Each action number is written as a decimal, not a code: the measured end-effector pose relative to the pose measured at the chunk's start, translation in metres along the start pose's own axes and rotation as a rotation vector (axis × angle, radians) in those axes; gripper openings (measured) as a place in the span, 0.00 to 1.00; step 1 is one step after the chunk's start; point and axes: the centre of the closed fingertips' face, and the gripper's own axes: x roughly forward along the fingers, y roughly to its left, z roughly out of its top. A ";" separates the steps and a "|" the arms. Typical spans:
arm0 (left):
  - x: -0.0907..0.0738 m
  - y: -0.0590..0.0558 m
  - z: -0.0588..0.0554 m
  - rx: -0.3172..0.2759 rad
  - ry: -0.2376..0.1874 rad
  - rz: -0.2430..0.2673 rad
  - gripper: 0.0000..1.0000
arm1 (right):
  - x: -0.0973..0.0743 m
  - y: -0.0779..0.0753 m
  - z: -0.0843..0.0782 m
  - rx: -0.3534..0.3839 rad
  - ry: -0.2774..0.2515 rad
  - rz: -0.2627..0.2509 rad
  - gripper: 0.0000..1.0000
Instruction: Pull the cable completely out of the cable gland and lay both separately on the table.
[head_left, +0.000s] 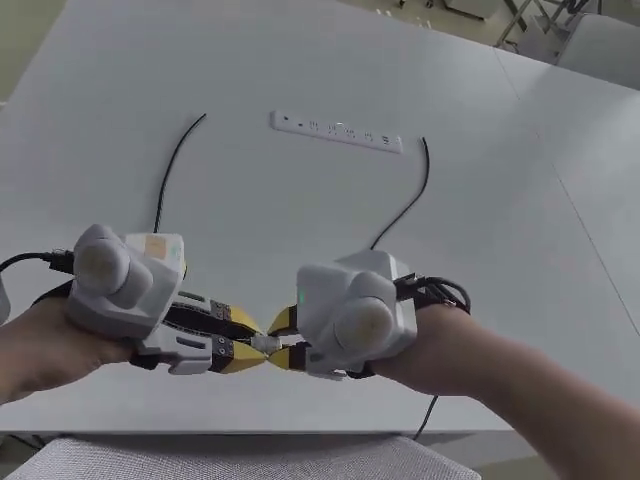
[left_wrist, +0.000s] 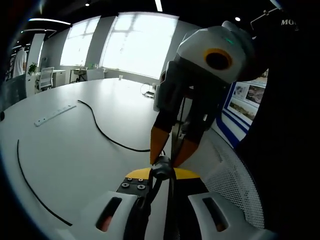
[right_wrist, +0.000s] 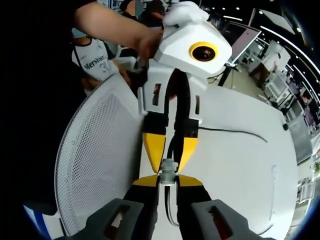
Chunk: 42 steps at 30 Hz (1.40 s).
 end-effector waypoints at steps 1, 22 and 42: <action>0.000 0.000 -0.001 -0.014 0.010 -0.001 0.15 | 0.000 0.001 0.000 0.015 -0.003 0.009 0.08; 0.000 0.000 0.003 0.141 0.035 0.042 0.15 | -0.015 -0.008 0.005 0.310 -0.122 0.236 0.21; -0.001 0.000 0.000 0.297 0.089 0.053 0.15 | -0.005 0.001 -0.003 0.569 -0.123 0.573 0.13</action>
